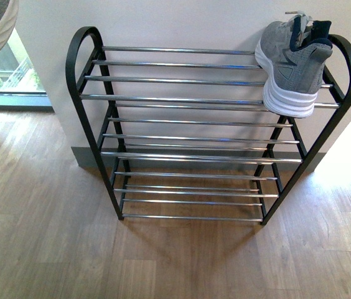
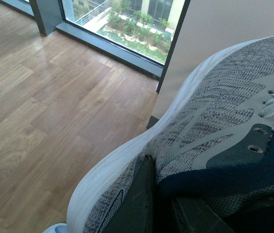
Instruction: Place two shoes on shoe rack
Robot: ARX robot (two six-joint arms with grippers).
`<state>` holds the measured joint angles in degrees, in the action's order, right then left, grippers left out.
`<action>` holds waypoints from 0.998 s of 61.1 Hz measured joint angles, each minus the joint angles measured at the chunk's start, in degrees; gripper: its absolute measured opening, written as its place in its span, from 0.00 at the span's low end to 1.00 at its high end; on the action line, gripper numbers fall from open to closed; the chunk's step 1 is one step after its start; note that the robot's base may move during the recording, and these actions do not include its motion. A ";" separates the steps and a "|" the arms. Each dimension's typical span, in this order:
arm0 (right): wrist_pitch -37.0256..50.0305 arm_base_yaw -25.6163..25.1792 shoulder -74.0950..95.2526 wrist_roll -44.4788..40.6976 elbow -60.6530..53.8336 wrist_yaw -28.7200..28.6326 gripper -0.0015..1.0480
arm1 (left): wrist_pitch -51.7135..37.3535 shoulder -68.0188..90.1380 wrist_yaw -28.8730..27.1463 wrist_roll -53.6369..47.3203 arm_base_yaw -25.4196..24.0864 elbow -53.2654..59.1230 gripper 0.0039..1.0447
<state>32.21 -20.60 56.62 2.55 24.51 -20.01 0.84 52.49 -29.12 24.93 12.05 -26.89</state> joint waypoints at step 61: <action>-7.56 20.28 -28.41 -2.34 -21.31 19.71 0.02 | 0.00 0.00 0.04 0.02 0.00 0.00 0.01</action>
<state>24.64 -0.32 28.21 0.21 3.20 -0.30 0.84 52.49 -29.08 24.95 12.05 -26.89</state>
